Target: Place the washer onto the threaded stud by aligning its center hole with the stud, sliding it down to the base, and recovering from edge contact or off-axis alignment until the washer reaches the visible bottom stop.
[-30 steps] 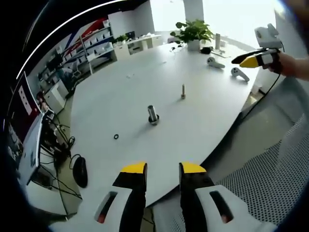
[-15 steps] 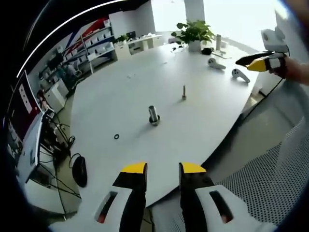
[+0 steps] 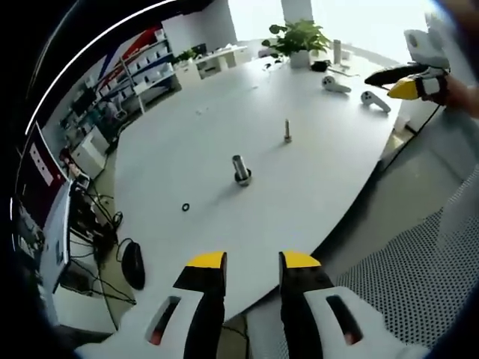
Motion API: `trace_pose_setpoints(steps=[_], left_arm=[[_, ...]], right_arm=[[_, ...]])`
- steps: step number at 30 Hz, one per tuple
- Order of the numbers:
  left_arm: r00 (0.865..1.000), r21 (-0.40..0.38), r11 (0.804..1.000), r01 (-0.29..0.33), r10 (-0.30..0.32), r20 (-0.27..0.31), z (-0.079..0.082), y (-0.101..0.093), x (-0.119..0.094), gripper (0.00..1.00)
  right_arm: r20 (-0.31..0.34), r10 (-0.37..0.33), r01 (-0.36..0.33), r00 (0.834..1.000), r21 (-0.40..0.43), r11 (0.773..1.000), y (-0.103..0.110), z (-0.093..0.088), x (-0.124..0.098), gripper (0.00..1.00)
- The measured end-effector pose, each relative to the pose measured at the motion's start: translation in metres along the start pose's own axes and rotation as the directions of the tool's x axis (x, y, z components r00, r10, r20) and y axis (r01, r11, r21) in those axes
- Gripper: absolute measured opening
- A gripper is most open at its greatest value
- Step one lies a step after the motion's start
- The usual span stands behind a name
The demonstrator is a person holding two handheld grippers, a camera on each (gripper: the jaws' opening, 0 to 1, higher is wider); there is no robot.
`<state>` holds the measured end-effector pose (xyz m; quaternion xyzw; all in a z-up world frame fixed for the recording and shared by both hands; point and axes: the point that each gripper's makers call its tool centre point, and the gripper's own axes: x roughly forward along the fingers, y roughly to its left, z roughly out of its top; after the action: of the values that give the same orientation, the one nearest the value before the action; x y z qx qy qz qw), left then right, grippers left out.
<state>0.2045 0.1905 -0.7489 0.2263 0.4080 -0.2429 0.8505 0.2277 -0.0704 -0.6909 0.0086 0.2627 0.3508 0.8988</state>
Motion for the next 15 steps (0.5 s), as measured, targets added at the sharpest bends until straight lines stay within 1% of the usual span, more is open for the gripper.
trace_pose_setpoints(steps=[2,4,6,7,9,10,11,13,15], left_arm=[[1.0,0.004,1.0,0.011,-0.011,-0.027,-0.004,0.0,0.002,0.26],[0.999,-0.004,1.0,0.027,-0.028,-0.04,-0.007,0.0,0.003,0.26],[0.998,-0.014,0.999,0.041,-0.042,-0.054,-0.006,0.0,0.002,0.26],[0.998,-0.005,0.999,0.041,-0.041,-0.053,-0.005,0.0,0.001,0.26],[0.998,0.074,0.997,0.021,-0.017,-0.062,-0.001,0.008,0.002,0.26],[0.997,0.084,0.996,0.019,-0.013,-0.071,0.0,0.01,0.004,0.26],[0.997,0.079,0.997,0.023,-0.017,-0.073,0.001,0.012,0.007,0.26],[0.996,0.072,0.997,0.028,-0.022,-0.084,0.001,0.025,0.016,0.26],[0.997,0.046,0.999,0.018,-0.014,-0.081,0.006,0.039,0.021,0.26]], right_arm=[[-0.002,-0.005,0.005,1.0,-0.001,1.0,0.0,0.0,-0.001,0.57],[0.006,-0.011,0.011,1.0,-0.009,1.0,-0.001,0.002,-0.001,0.56],[0.009,-0.016,0.016,1.0,-0.011,1.0,-0.001,0.002,-0.002,0.55],[0.011,-0.019,0.019,1.0,-0.008,1.0,-0.002,0.002,-0.003,0.55],[0.017,-0.021,0.021,1.0,0.0,1.0,-0.004,0.003,-0.003,0.55],[0.015,-0.021,0.021,1.0,0.009,1.0,-0.004,0.002,-0.003,0.55],[0.008,-0.017,0.017,1.0,0.017,1.0,-0.004,0.0,-0.002,0.55],[-0.009,-0.012,0.012,1.0,0.01,1.0,-0.002,-0.002,-0.001,0.55],[-0.009,-0.01,0.01,1.0,-0.002,1.0,-0.001,-0.001,-0.001,0.54]])
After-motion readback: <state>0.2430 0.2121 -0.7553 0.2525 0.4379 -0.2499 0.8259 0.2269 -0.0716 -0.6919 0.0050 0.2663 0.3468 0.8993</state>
